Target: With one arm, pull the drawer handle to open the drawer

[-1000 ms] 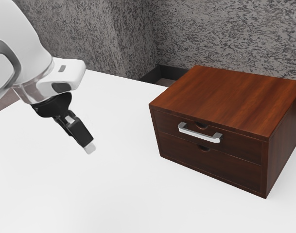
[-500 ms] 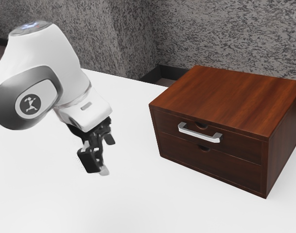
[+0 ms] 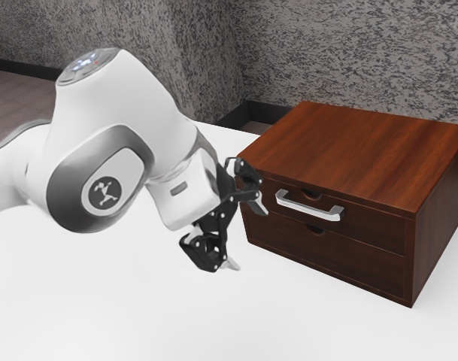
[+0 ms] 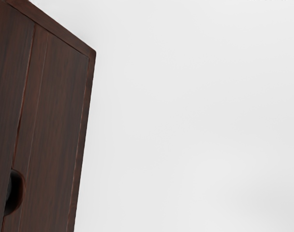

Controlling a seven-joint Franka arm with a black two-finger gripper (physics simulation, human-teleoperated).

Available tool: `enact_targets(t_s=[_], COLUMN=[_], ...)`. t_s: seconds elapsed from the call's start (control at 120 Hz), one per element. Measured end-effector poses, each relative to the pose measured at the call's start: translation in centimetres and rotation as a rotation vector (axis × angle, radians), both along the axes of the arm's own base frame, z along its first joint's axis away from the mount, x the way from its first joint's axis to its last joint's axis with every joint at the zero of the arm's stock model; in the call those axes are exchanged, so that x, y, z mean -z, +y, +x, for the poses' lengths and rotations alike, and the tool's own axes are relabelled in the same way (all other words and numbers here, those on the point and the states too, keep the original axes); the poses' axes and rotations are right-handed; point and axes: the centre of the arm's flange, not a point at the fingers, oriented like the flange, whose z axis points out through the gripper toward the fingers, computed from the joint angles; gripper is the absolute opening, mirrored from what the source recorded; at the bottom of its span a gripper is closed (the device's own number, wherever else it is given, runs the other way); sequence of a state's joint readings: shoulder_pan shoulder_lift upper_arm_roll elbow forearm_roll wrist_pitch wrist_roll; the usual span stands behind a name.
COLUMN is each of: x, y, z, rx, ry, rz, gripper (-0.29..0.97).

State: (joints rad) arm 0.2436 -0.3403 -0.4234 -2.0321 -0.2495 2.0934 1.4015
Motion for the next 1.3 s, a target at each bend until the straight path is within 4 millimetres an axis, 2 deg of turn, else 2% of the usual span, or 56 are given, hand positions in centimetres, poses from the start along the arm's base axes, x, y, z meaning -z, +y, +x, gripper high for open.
enact_targets(t_s=[0.083,0.3,0.483,0.675,0.942,1.3], x=[0.0,2.1,3.0,4.9,5.0,4.9], y=[0.2,0.8,1.3,2.6,4.2,5.5], z=[0.5,4.4,6.7,9.6,10.7,11.1], rx=[0.022,0.081,0.116,0.129,0.112,0.070], ry=[-0.017,-0.016,-0.021,-0.007,-0.031,-0.041], rz=[0.000,-0.024,-0.029,-0.040,-0.047,-0.054], gripper=[0.68,0.68,0.68,0.68,0.68,0.68])
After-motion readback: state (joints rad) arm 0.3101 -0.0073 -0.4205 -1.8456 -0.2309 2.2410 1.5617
